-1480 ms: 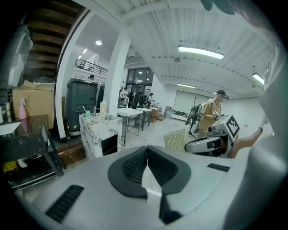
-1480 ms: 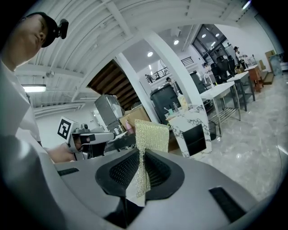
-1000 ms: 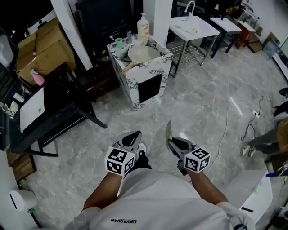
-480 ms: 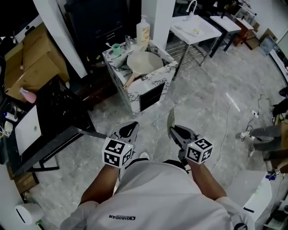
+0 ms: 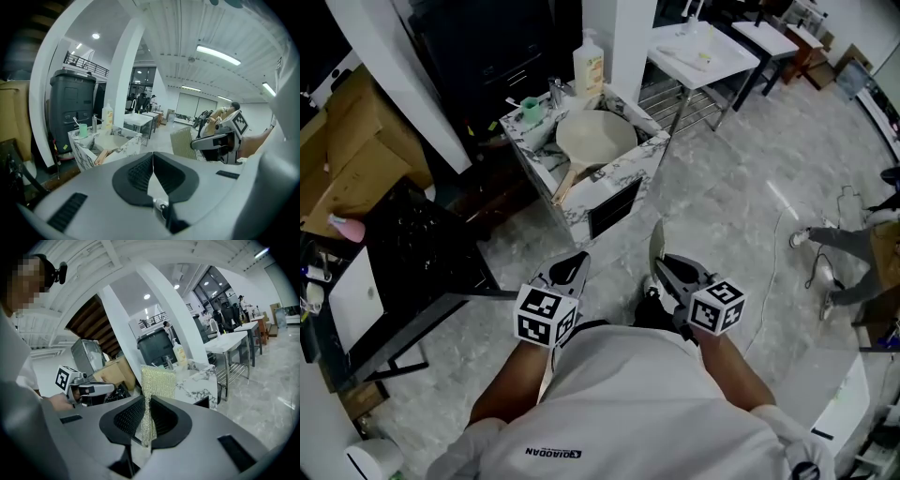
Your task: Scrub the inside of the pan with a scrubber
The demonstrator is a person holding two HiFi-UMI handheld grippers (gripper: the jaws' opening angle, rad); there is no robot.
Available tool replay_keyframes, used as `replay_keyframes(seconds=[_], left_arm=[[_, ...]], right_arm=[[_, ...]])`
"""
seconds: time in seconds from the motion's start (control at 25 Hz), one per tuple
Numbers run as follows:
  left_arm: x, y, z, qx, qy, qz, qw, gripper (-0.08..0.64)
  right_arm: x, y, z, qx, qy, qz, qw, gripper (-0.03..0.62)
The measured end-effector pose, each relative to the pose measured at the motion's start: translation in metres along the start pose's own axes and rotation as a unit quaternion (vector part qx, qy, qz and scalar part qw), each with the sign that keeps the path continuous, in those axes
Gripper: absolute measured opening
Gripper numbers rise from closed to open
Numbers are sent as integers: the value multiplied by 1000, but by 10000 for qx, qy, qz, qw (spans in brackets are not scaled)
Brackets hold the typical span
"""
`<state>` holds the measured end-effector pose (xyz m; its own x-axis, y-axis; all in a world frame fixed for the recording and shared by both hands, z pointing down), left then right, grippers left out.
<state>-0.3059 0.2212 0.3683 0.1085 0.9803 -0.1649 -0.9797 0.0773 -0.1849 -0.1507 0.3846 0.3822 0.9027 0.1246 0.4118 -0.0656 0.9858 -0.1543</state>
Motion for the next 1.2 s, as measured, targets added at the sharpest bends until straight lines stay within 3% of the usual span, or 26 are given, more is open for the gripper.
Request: replay_keyframes(seconds=[0.32, 0.6, 0.92, 1.2], left_arm=[[-38, -53, -8, 36, -112, -318, 9994, 15], [-64, -129, -21, -78, -22, -907, 9958, 15], [-88, -241, -62, -9, 168, -1496, 9886, 15], [-108, -294, -72, -272, 133, -2087, 9775, 15]], right_arm=[[51, -53, -24, -101, 71, -260, 9996, 61], [124, -119, -65, -402, 119, -853, 9955, 61], [225, -189, -140, -613, 234, -1401, 9880, 61], [278, -237, -165, -805, 107, -1922, 9780, 61]])
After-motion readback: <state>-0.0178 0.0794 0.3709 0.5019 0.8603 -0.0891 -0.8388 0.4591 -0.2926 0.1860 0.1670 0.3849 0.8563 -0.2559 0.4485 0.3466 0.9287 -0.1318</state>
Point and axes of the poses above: the fingertips, and each gripper's own axes: y backward along the fingers, x to its right, z out of its underside, the point moved 6 cm from there along y, backward along the fingers, and after that the axes turned 13 degrees about x, right-handed, at the moved point
